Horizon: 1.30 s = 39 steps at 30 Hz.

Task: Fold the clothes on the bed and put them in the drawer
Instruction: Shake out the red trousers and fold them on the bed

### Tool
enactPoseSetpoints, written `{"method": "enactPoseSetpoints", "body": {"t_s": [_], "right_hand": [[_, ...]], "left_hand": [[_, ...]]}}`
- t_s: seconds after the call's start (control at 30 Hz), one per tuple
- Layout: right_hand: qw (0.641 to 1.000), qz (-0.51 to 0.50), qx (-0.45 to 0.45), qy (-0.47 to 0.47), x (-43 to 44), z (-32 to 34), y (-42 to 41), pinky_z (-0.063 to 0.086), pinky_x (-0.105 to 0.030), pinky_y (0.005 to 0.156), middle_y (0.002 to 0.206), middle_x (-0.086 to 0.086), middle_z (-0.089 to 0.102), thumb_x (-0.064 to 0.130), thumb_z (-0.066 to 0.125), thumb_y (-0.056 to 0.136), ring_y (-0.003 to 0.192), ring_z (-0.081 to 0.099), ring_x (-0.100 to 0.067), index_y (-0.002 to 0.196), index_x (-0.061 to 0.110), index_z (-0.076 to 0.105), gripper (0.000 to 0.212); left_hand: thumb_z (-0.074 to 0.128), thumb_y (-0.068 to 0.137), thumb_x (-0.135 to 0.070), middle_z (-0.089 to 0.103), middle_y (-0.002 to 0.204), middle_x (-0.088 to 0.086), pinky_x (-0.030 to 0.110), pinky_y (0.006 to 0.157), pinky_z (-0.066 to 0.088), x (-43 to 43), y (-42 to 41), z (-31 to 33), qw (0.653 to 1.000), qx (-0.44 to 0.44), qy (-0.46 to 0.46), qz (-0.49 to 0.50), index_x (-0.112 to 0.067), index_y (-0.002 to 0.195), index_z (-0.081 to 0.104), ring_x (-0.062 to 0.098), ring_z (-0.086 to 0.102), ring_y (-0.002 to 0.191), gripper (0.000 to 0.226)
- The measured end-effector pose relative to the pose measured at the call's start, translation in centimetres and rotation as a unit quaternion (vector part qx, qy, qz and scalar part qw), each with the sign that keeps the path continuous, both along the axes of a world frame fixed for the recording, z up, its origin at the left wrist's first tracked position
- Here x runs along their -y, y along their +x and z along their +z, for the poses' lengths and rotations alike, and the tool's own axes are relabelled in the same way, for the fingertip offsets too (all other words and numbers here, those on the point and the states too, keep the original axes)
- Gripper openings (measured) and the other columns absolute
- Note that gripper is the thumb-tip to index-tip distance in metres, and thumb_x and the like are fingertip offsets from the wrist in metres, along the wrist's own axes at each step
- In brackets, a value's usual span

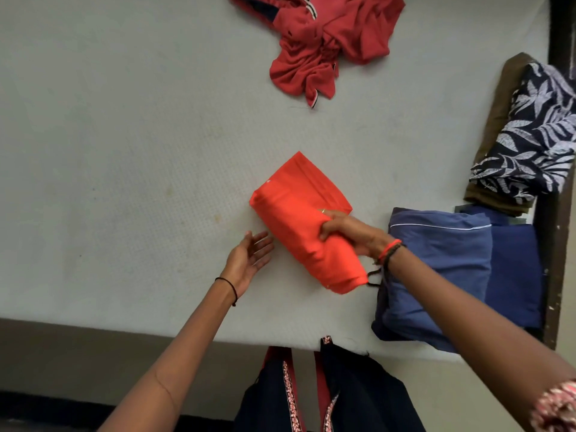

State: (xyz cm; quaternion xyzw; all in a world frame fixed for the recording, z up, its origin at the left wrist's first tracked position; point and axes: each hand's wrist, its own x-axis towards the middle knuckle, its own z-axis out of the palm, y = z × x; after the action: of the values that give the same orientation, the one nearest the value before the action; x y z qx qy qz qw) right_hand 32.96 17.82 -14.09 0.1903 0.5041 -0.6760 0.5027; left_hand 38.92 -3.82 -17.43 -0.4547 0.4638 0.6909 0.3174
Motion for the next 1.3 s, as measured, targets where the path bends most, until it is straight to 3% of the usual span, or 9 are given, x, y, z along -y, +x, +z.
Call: {"method": "enactPoseSetpoints", "body": {"t_s": [0.13, 0.27, 0.37, 0.5, 0.63, 0.8, 0.9, 1.13, 1.3], "right_hand": [[0.996, -0.055, 0.001, 0.070, -3.7, -1.2, -2.3, 0.050, -0.016, 0.057, 0.063, 0.002, 0.066, 0.004, 0.050, 0.058, 0.057, 0.061, -0.010, 0.070, 0.015, 0.068, 0.025], [0.975, 0.020, -0.111, 0.193, -5.6, -3.1, -4.5, 0.047, -0.017, 0.070, 0.094, 0.002, 0.066, 0.008, 0.047, 0.061, 0.081, 0.058, -0.009, 0.106, 0.017, 0.062, 0.048], [0.952, 0.035, -0.171, 0.253, -5.8, -3.5, -5.3, 0.043, -0.020, 0.076, 0.106, -0.004, 0.063, 0.019, 0.046, 0.062, 0.087, 0.056, -0.009, 0.110, 0.015, 0.063, 0.051], [0.964, 0.038, -0.170, 0.200, -5.4, -3.5, -5.0, 0.044, -0.016, 0.085, 0.115, 0.001, 0.064, 0.033, 0.053, 0.092, 0.093, 0.060, -0.005, 0.118, 0.012, 0.063, 0.035], [0.969, 0.032, -0.153, 0.192, -5.3, -4.1, -5.0, 0.052, -0.035, 0.093, 0.113, 0.003, 0.070, 0.053, 0.072, 0.075, 0.102, 0.067, -0.014, 0.119, 0.019, 0.063, 0.057], [0.981, 0.002, -0.131, 0.140, -5.5, -4.2, -4.7, 0.051, -0.032, 0.089, 0.118, -0.002, 0.068, 0.045, 0.069, 0.082, 0.104, 0.066, -0.015, 0.121, 0.018, 0.059, 0.048], [0.992, -0.052, -0.093, 0.072, -5.8, -4.0, -4.1, 0.049, -0.038, 0.095, 0.124, -0.008, 0.063, 0.052, 0.078, 0.068, 0.109, 0.062, -0.021, 0.128, 0.012, 0.050, 0.077], [0.971, -0.186, 0.114, -0.098, -6.6, -1.5, -2.4, 0.059, -0.031, 0.070, 0.091, -0.008, 0.074, 0.047, 0.095, 0.021, 0.079, 0.072, -0.017, 0.088, 0.011, 0.076, 0.078], [0.971, -0.224, 0.045, -0.065, -9.2, 0.2, -2.4, 0.056, -0.029, 0.080, 0.107, -0.005, 0.071, 0.050, 0.093, 0.034, 0.094, 0.068, -0.015, 0.118, 0.012, 0.058, 0.099]], "left_hand": [[0.037, 0.101, -0.037, 0.050, 0.138, 0.010, 0.031, 0.100, 0.040, -2.4, -0.7, 0.1, 0.998, -0.015, -0.004, -0.053, -0.007, 0.139, 0.042, 0.020, 0.049, 0.126, 0.049], [0.047, 0.098, -0.035, 0.049, 0.139, 0.002, 0.034, 0.109, 0.035, -4.7, -1.0, -0.3, 0.997, -0.049, -0.023, -0.058, -0.015, 0.137, 0.043, 0.018, 0.046, 0.130, 0.045], [0.055, 0.094, -0.029, 0.060, 0.119, -0.008, 0.027, 0.094, 0.040, -6.3, -1.3, -0.4, 0.996, -0.080, -0.025, -0.034, -0.022, 0.116, 0.056, 0.011, 0.052, 0.117, 0.023], [0.067, 0.086, -0.024, 0.066, 0.112, -0.004, 0.028, 0.088, 0.049, -7.8, -2.7, -0.4, 0.995, -0.089, -0.023, 0.047, -0.017, 0.115, 0.059, 0.011, 0.062, 0.103, 0.030], [0.072, 0.081, -0.022, 0.068, 0.115, 0.002, 0.029, 0.087, 0.052, -8.9, -5.0, -0.1, 0.995, -0.085, -0.015, 0.053, -0.017, 0.112, 0.061, 0.012, 0.066, 0.098, 0.034], [0.066, 0.080, -0.023, 0.073, 0.088, 0.003, 0.032, 0.084, 0.053, -9.0, -7.1, 1.6, 0.994, -0.063, 0.077, 0.040, -0.018, 0.094, 0.067, 0.018, 0.067, 0.082, 0.015], [0.065, 0.069, -0.023, 0.072, 0.091, 0.007, 0.037, 0.091, 0.051, -8.4, -7.8, 2.4, 0.991, -0.071, 0.111, 0.024, -0.016, 0.095, 0.066, 0.021, 0.067, 0.085, 0.027], [0.063, 0.075, -0.023, 0.070, 0.103, 0.013, 0.040, 0.090, 0.053, -8.1, -9.3, 4.0, 0.984, -0.037, 0.174, 0.002, -0.010, 0.111, 0.063, 0.025, 0.067, 0.092, 0.038], [0.059, 0.087, -0.027, 0.072, 0.099, 0.012, 0.038, 0.083, 0.057, -10.6, -12.7, 5.6, 0.983, -0.013, 0.160, -0.092, -0.010, 0.109, 0.064, 0.023, 0.070, 0.087, 0.029]]}}
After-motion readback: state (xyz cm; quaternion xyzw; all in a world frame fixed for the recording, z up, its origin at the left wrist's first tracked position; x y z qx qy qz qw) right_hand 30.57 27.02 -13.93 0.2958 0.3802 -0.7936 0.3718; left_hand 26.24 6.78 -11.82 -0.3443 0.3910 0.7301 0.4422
